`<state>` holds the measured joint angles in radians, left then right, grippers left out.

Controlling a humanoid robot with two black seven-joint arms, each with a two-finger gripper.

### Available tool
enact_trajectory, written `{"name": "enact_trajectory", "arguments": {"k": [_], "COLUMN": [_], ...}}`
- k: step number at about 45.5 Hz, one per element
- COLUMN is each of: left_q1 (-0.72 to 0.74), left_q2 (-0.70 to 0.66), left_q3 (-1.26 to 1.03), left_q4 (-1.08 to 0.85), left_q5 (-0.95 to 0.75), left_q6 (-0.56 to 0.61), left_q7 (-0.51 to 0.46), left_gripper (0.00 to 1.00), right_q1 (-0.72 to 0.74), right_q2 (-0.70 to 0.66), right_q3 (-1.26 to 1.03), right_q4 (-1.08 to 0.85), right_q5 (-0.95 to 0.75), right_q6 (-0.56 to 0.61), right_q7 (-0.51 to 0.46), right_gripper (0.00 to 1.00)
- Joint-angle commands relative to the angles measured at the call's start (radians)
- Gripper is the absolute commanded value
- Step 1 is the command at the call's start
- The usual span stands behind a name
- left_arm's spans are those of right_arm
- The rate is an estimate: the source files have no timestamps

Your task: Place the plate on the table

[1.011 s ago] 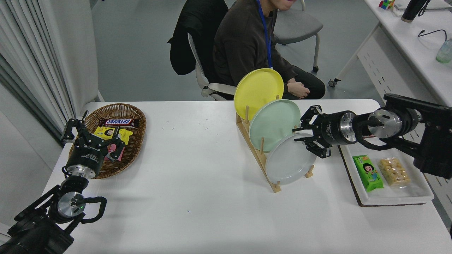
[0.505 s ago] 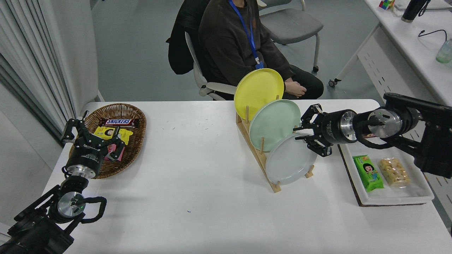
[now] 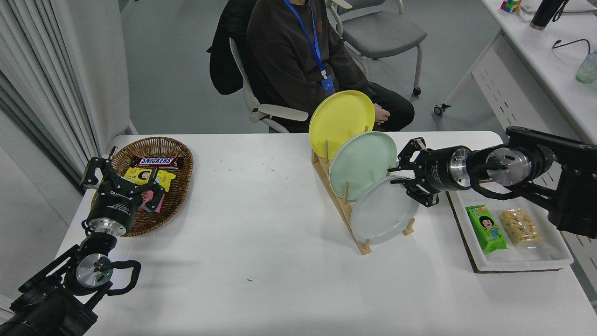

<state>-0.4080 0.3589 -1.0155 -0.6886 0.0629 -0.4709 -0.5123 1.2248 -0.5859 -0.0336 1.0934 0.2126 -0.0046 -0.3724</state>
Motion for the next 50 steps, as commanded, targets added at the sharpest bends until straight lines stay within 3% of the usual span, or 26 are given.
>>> {"name": "enact_trajectory", "arguments": {"k": [1,27,37,50], "left_q1": [0.000,0.000,0.000,0.000], "left_q2": [0.000,0.000,0.000,0.000], "left_q3": [0.000,0.000,0.000,0.000], "left_q4": [0.000,0.000,0.000,0.000], "left_q5": [0.000,0.000,0.000,0.000], "left_q6": [0.000,0.000,0.000,0.000], "left_q7": [0.000,0.000,0.000,0.000], "left_gripper": [0.98,0.98,0.98,0.98], "right_q1": [-0.008,-0.008,-0.008,-0.011], "right_q2": [-0.005,-0.037,-0.042,-0.040], "right_q3": [0.001,0.000,-0.002,0.000], "right_q4": [0.005,0.017,0.020,0.019], "right_q5": [-0.009,0.007,0.010,0.010], "right_q6": [0.002,0.021,0.041,0.041], "right_q7": [0.009,-0.002,-0.005,-0.003], "right_gripper": [0.20,0.17,0.09,0.10]}}
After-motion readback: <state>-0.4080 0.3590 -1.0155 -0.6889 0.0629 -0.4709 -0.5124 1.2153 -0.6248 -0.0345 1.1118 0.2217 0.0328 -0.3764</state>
